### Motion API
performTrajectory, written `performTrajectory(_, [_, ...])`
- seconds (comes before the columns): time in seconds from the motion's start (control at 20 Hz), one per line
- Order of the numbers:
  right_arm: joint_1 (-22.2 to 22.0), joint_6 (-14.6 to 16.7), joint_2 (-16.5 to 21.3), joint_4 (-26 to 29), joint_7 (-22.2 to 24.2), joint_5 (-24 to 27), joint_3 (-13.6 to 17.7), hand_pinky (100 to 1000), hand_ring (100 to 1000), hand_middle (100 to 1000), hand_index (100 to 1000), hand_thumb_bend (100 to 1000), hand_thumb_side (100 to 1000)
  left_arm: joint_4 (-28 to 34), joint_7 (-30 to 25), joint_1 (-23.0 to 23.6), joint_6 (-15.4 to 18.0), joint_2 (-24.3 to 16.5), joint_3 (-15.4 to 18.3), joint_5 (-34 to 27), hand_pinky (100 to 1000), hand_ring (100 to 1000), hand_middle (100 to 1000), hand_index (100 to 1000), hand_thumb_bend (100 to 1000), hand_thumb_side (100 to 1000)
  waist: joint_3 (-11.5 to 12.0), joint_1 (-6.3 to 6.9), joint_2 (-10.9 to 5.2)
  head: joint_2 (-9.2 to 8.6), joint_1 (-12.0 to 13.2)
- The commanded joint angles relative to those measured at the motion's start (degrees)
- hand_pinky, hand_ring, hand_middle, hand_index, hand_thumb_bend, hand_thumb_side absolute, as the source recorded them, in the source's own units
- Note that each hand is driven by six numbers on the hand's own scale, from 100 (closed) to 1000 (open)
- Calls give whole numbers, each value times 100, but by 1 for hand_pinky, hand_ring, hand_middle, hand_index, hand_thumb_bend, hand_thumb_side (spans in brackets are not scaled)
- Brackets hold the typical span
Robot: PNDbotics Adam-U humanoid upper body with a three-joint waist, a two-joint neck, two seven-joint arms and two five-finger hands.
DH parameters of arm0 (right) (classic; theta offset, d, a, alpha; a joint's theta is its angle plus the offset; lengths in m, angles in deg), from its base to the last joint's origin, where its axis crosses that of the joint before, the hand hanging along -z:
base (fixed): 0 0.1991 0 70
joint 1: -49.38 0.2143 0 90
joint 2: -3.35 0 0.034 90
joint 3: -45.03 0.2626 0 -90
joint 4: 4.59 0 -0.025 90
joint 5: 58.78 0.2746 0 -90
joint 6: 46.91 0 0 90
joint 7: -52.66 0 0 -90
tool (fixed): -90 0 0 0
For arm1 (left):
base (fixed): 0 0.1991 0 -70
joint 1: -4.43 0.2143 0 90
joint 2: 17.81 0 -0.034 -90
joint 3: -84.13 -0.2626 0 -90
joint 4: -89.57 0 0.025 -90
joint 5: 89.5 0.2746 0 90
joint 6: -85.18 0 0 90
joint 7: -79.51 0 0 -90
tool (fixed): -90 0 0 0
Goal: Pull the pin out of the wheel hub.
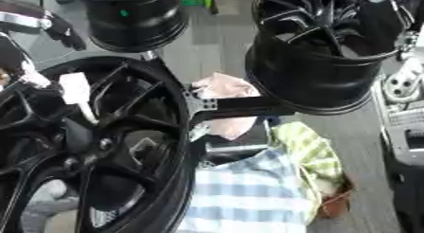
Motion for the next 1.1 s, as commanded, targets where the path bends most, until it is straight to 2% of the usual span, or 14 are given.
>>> performTrajectory(0.05, [94,1,136,35,-40,59,60,751,747,686,810,100,499,-66,3,-108,-8,-47,105,87,905,872,817,905,595,452,-11,2,-74,-100,26])
performTrajectory(0.1, [95,-1,139,32,-43,68,61,751,747,687,810,100,484,-91,3,-112,-18,-32,115,108,905,871,816,905,534,464,-13,1,-67,-104,28])
performTrajectory(0.15, [98,-2,142,32,-49,77,64,751,747,686,810,100,502,-122,3,-119,-38,-13,131,136,904,871,815,904,597,454,-18,1,-55,-112,34])
performTrajectory(0.8, [126,-4,182,22,-97,186,90,750,747,685,810,100,524,-434,135,-101,-129,118,247,467,880,842,764,876,605,434,-41,-3,61,-183,75])
performTrajectory(1.1, [123,-7,194,24,-116,212,102,749,748,685,809,100,530,-498,136,-83,-45,149,255,549,858,818,712,867,606,437,-51,-3,87,-201,93])
